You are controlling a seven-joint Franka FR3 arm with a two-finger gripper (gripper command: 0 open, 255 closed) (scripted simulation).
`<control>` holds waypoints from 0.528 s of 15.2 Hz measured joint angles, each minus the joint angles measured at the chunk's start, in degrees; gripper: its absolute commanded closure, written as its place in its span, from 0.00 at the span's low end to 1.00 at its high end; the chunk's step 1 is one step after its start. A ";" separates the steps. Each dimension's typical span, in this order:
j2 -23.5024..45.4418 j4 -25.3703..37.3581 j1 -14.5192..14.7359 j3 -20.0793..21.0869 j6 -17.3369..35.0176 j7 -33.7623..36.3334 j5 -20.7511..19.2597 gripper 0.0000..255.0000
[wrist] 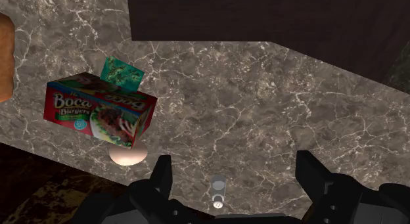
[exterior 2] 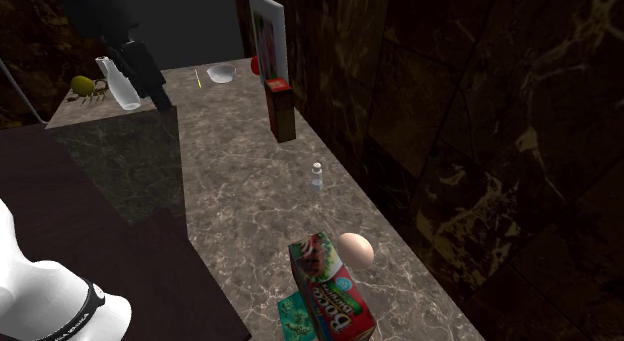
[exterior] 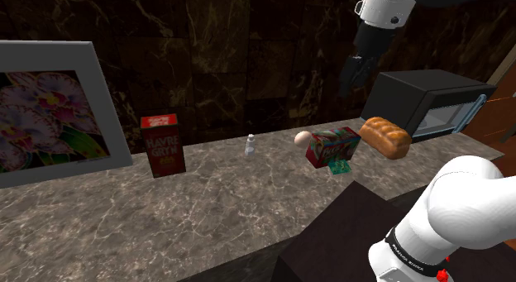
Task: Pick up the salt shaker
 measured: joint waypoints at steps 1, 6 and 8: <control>0.00 0.00 0.00 0.00 0.00 0.00 0.00 0.00; 7.57 0.12 -0.21 -0.11 6.41 0.26 -0.19 0.00; 11.55 0.73 -0.29 -0.12 9.30 0.40 -0.24 0.00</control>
